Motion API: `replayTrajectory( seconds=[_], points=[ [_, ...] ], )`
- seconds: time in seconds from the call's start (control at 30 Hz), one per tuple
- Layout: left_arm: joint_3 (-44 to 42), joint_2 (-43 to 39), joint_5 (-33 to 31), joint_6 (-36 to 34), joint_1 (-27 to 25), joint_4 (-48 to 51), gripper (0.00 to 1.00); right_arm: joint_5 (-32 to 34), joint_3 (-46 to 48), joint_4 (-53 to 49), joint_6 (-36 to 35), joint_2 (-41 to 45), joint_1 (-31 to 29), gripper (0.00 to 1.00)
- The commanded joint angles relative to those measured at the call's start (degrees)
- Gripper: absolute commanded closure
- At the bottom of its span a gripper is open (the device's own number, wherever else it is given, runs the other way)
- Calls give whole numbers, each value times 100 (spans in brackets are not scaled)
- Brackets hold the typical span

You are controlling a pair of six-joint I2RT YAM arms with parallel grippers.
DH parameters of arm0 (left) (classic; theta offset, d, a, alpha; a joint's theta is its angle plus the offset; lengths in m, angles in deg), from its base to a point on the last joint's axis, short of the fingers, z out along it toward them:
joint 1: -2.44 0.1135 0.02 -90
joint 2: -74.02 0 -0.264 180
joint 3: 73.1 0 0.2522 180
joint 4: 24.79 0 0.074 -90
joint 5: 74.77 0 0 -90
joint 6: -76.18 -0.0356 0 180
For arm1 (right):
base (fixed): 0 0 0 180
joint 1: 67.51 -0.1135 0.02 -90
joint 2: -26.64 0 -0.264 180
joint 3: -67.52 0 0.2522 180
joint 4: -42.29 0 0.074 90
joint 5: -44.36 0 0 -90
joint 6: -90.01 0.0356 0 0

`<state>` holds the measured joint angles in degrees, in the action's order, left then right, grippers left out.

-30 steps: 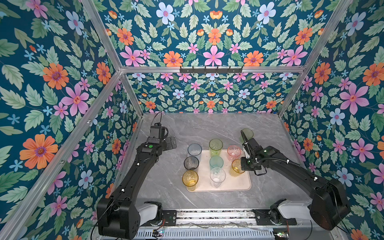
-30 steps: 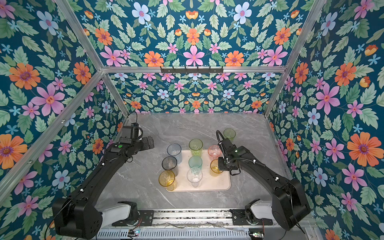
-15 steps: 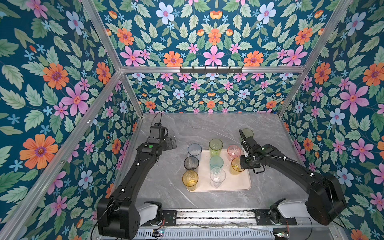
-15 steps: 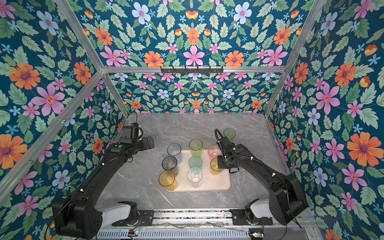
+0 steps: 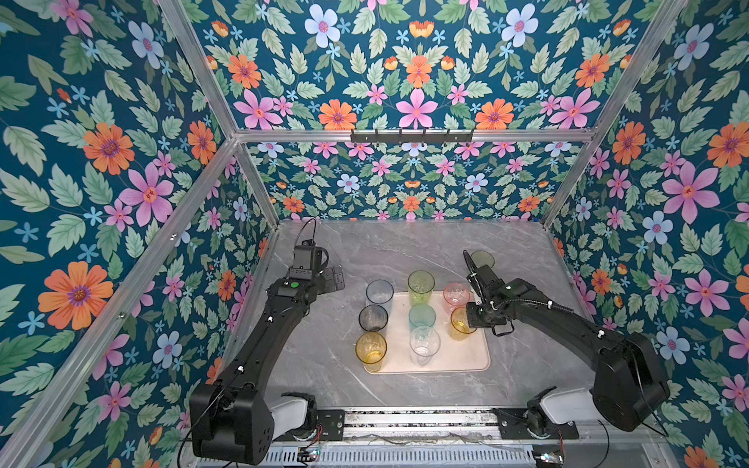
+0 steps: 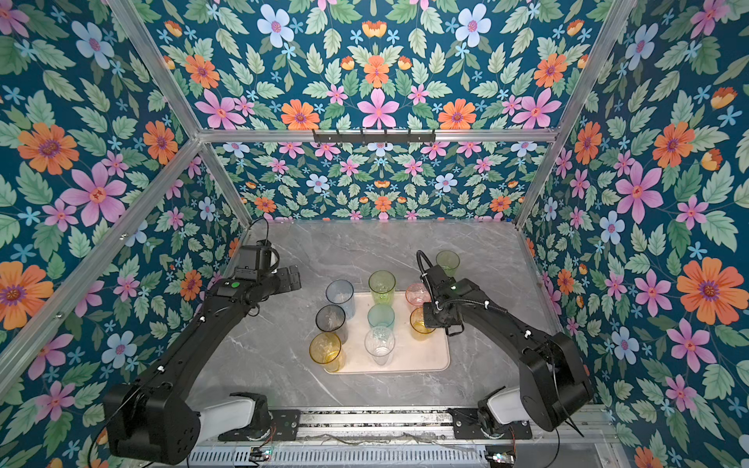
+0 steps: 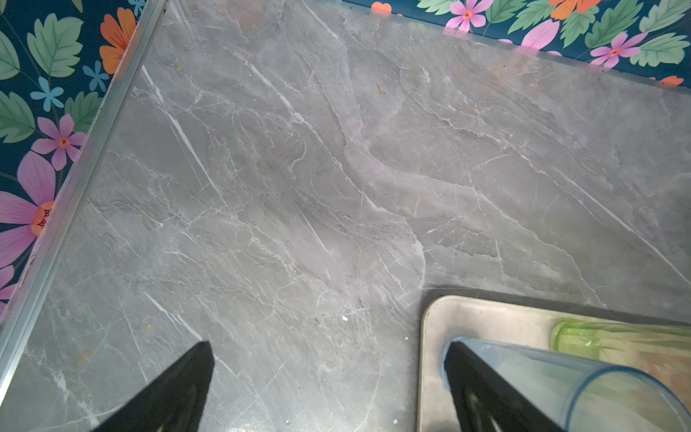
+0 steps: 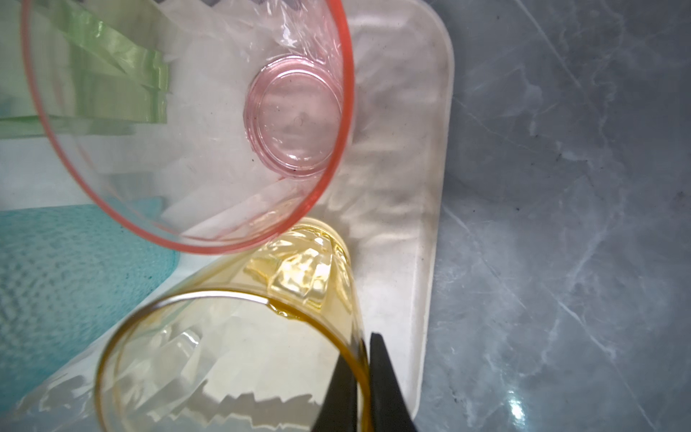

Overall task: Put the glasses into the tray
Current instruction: 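Lower the amber-yellow glass onto the tray beside the pink glass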

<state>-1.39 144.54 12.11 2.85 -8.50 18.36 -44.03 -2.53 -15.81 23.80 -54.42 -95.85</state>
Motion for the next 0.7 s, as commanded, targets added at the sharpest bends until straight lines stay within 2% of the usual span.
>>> replayTrajectory(
  seconds=[0.0, 0.37, 0.57, 0.67],
  points=[
    [23, 6, 4, 35, 4, -2, 1, 42, -36, 48, -7, -55, -5, 100],
    [51, 19, 8, 14, 6, 23, 1, -31, -85, 92, -27, -114, -5, 100],
    [76, 15, -32, 0, 4, 50, 1, -49, -92, 83, -9, -121, -4, 86],
    [82, 23, -40, -16, 4, 50, 1, -50, -142, 56, -25, -147, -5, 84]
  ],
)
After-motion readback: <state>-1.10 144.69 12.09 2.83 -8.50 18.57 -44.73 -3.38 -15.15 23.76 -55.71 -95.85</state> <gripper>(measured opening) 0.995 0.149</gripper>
